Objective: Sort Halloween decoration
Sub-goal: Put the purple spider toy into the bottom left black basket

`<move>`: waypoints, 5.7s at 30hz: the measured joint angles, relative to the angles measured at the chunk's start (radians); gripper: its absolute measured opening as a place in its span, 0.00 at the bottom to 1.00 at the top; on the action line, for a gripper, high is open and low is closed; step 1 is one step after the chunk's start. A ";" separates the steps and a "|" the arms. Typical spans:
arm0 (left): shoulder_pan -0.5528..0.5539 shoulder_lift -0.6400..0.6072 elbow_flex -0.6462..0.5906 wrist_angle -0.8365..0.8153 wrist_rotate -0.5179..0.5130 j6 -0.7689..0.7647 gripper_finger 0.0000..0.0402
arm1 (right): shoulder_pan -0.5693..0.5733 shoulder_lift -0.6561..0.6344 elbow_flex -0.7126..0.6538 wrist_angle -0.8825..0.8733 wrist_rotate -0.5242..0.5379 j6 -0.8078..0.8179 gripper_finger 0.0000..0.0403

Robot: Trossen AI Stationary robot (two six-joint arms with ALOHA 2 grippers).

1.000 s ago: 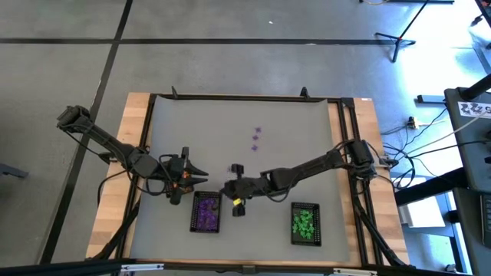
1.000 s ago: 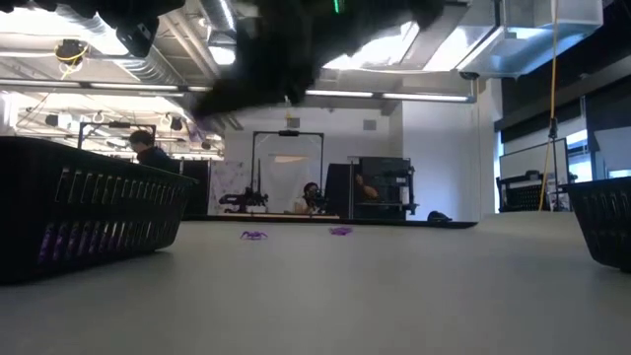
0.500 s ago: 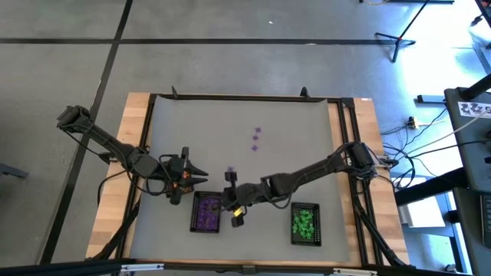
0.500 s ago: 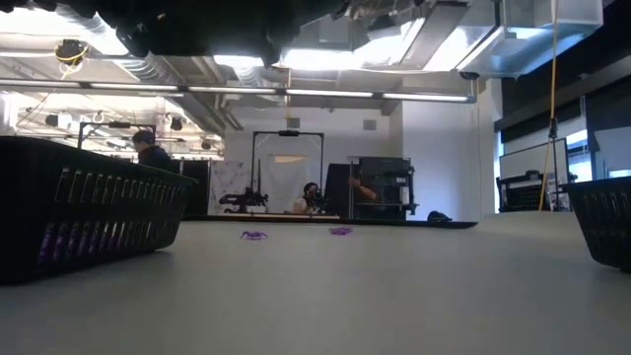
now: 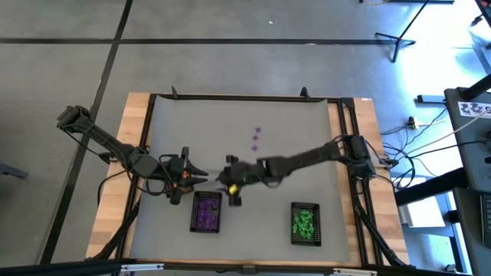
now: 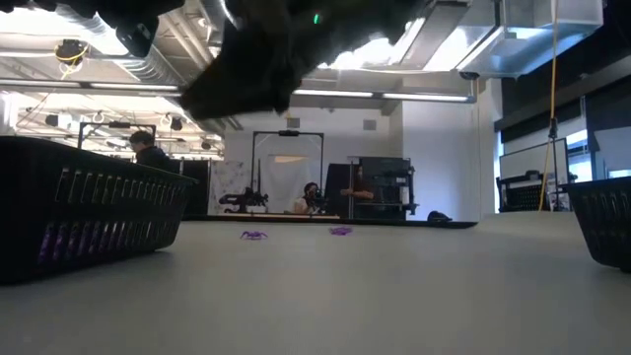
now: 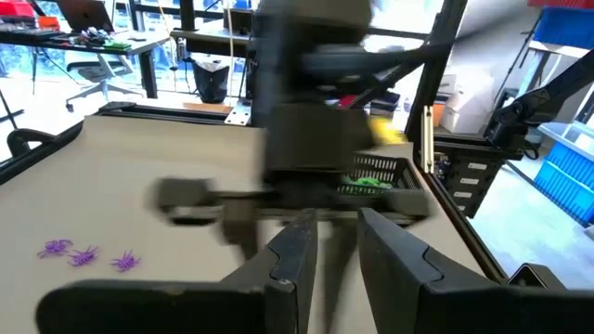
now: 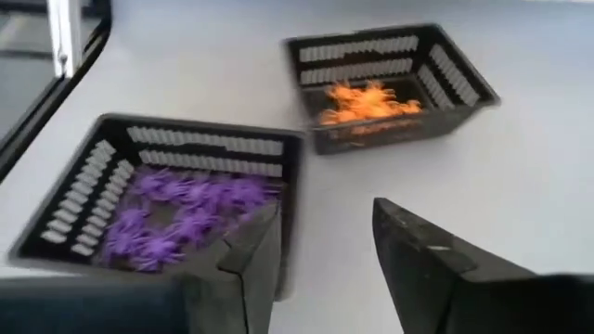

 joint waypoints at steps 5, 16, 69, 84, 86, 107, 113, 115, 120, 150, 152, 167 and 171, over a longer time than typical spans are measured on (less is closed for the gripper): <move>0.000 0.000 0.000 0.000 0.000 0.000 0.19 | -0.082 -0.001 -0.106 0.129 -0.070 0.029 0.38; 0.000 0.000 0.000 0.000 0.000 0.000 0.19 | -0.190 -0.001 -0.338 0.283 -0.026 0.111 0.33; 0.000 0.000 0.000 -0.004 0.000 0.000 0.19 | -0.104 0.010 -0.338 0.415 -0.070 0.028 0.20; 0.000 0.000 0.000 -0.005 0.000 0.000 0.19 | -0.141 0.091 -0.332 0.377 0.082 0.064 0.63; 0.000 0.000 0.000 -0.005 0.000 0.000 0.19 | -0.145 0.107 -0.331 0.384 0.078 0.069 0.64; 0.000 0.000 0.000 -0.005 0.000 0.000 0.19 | -0.146 0.070 -0.280 0.268 0.072 0.025 0.03; 0.000 0.000 0.000 -0.001 0.000 0.000 0.19 | -0.103 0.009 -0.268 0.244 0.094 0.005 0.02; 0.000 0.000 0.000 0.000 0.000 0.000 0.19 | -0.075 -0.002 -0.240 0.253 0.082 0.001 0.01; 0.000 0.000 0.000 -0.002 0.000 0.000 0.19 | 0.011 -0.010 -0.152 0.248 0.000 -0.051 0.01; 0.000 0.000 0.000 0.001 0.000 0.000 0.19 | -0.113 -0.164 -0.265 0.039 0.113 0.010 0.38; 0.000 0.000 0.000 0.001 0.000 0.000 0.19 | -0.168 -0.209 -0.382 0.157 0.071 0.036 0.35; 0.000 0.000 0.000 0.000 0.000 0.000 0.19 | -0.322 -0.299 -0.690 0.285 0.257 0.242 0.28; 0.000 0.000 0.000 0.000 0.000 0.000 0.19 | -0.320 -0.283 -0.685 0.296 0.247 0.246 0.28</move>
